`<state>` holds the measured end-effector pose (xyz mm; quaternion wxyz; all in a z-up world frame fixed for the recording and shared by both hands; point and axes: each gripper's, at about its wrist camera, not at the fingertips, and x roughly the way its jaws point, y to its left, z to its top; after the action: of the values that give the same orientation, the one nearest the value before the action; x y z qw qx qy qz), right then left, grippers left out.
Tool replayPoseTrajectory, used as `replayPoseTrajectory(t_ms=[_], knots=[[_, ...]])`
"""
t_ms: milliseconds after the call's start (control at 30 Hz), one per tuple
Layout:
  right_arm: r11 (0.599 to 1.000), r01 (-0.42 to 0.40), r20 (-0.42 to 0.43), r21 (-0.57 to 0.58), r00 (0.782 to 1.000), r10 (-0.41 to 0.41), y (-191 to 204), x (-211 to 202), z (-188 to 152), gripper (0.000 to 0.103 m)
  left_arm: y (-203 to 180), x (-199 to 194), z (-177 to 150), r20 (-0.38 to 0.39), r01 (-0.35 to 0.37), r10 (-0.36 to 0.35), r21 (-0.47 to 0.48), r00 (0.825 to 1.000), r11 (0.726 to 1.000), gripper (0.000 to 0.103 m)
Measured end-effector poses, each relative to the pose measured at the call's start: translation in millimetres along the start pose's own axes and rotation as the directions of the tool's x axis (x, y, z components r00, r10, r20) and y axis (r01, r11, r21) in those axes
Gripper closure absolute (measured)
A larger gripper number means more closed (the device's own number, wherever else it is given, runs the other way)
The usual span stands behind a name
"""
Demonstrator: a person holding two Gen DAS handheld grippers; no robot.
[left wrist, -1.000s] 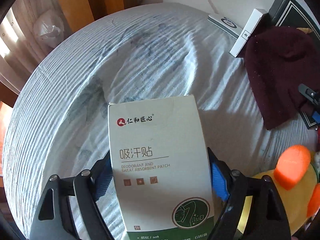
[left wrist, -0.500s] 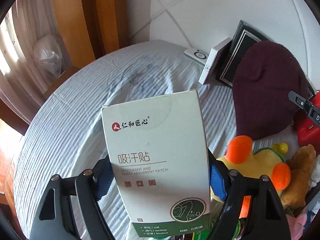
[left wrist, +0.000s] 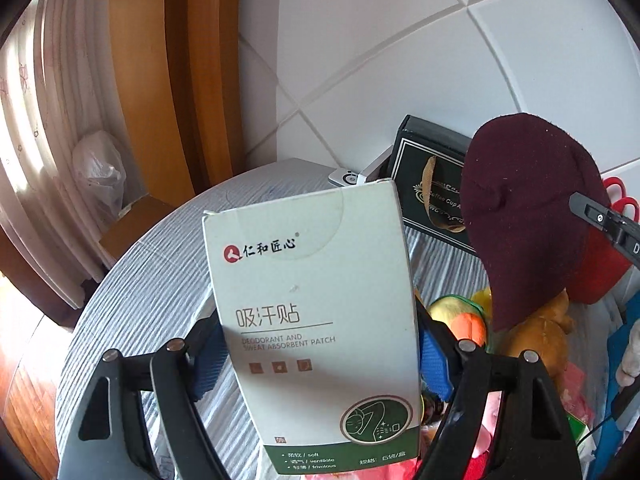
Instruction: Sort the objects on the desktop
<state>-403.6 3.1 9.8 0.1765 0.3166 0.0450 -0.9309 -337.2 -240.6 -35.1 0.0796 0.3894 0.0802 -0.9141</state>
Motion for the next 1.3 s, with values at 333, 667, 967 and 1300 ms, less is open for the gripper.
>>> replayPoseTrajectory(t_ms=[333,667,967,1300], knots=[[0.999,-0.021,0.112,0.047,0.994,0.015,11,-120,-16,0.092,-23,-70,-48,0.053,0.08,-0.083,0.069,0.995,0.994,0.024],[0.989,0.009,0.021,0.148,1.0,-0.013,19,-189,-118,0.092,-40,-92,-127,-0.059,0.164,-0.158,0.115,0.986,0.98,0.024],[0.965,0.066,-0.109,0.255,0.993,-0.039,-5,-201,-180,0.092,-65,-89,-160,-0.132,0.185,-0.162,0.186,0.978,0.965,0.024],[0.879,0.124,-0.278,0.461,0.961,0.01,-45,-153,-256,0.0,-74,-51,-180,-0.209,0.201,-0.155,0.22,0.966,0.954,0.024]])
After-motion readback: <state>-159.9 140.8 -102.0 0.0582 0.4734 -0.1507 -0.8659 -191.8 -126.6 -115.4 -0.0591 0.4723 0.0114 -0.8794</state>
